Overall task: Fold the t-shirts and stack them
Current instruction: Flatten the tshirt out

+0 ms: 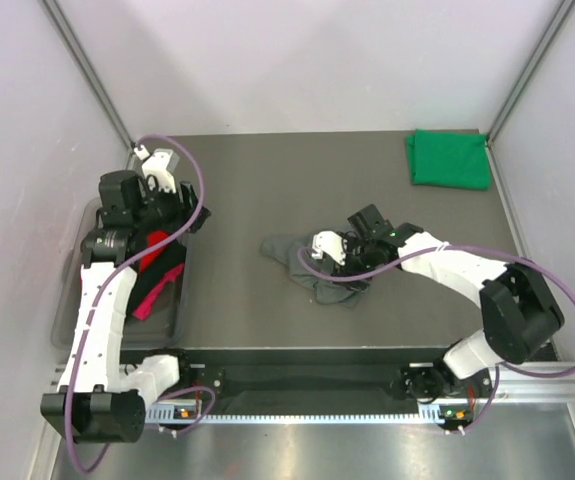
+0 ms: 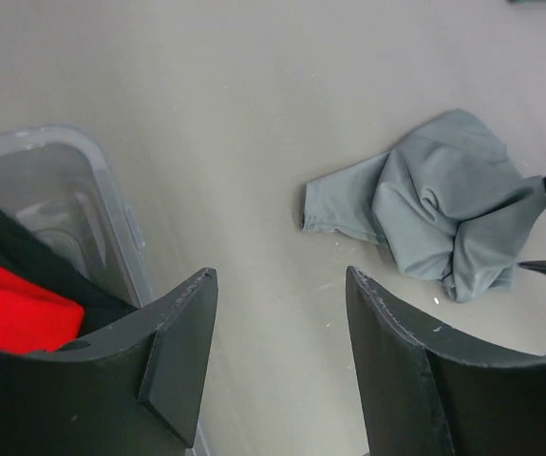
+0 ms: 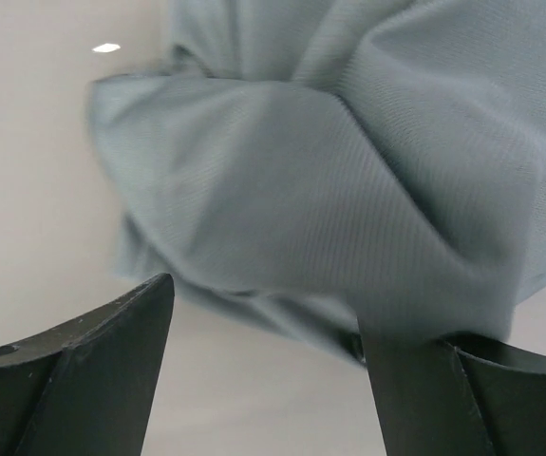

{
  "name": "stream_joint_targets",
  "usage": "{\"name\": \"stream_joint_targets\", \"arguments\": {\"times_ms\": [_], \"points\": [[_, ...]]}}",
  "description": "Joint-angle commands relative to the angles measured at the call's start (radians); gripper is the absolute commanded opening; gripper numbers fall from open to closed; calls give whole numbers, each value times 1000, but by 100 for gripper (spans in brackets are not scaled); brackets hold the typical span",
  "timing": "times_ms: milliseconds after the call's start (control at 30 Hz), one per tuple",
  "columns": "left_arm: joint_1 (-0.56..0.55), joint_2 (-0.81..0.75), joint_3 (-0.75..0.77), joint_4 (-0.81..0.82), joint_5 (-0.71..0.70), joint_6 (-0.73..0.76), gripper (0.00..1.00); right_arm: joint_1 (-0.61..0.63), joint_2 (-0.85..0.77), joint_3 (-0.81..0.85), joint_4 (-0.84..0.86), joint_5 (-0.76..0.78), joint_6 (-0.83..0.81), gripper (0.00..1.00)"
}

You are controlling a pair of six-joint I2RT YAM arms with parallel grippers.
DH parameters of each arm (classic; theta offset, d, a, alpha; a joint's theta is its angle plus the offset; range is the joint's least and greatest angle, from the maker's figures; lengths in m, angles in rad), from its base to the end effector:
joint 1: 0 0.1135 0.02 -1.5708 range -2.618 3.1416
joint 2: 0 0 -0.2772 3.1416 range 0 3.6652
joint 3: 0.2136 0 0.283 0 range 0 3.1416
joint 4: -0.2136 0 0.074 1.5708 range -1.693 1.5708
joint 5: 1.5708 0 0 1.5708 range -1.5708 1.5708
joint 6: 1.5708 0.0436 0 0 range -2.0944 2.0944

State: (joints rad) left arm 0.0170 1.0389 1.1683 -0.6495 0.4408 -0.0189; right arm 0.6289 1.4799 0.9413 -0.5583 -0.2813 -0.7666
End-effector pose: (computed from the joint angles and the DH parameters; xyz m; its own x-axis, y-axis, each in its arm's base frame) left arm 0.2446 -0.0144 0.3912 -0.5035 -0.0256 -0.8636 0.3454 0.9102 -0.2284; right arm 0.2483 0.1956 0.1961 -0.0552 -0.8642 -0.5001 -0.9800 0.1428 -0.1387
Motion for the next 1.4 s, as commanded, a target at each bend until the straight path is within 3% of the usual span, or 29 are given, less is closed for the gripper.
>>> {"name": "stream_joint_targets", "arguments": {"times_ms": [0, 67, 133, 167, 200, 267, 300, 500, 600, 700, 800, 967, 1200, 1367], "points": [[35, -17, -16, 42, 56, -38, 61, 20, 40, 8, 93, 63, 6, 75], [40, -20, -18, 42, 58, -38, 61, 22, 83, 33, 100, 83, 13, 72], [43, -20, -16, 42, 62, -38, 61, 22, 121, 53, 103, 113, 24, 61], [43, -19, -15, 42, 64, -36, 61, 22, 134, 62, 95, 123, 27, 52], [43, -17, -13, 42, 64, -36, 61, 23, 143, 73, 86, 126, 30, 25], [43, -13, -7, 39, 67, -33, 61, 29, 137, 117, 38, 134, 27, 5], [43, -10, -1, 37, 67, -29, 61, 32, 120, 132, 25, 134, 26, 0], [41, 52, 51, 15, 65, 3, 59, 60, -136, 384, -198, -49, -34, 0], [40, 130, 117, -18, 84, 10, 57, 28, -145, 638, -327, -152, -13, 0], [28, 188, 174, -22, 102, 42, 57, -79, -132, 812, -281, -260, 85, 0], [3, 222, 215, -27, 93, 80, 58, -210, -69, 928, -194, -254, 162, 0], [-102, 257, 228, -76, 70, 160, 58, -409, -29, 797, 0, -139, 188, 0], [-265, 277, 123, -91, -51, 299, 60, -486, -10, 364, 79, 5, 245, 0], [-368, 360, 64, -91, -177, 372, 57, -506, -58, 173, 130, 36, 274, 0]]}}
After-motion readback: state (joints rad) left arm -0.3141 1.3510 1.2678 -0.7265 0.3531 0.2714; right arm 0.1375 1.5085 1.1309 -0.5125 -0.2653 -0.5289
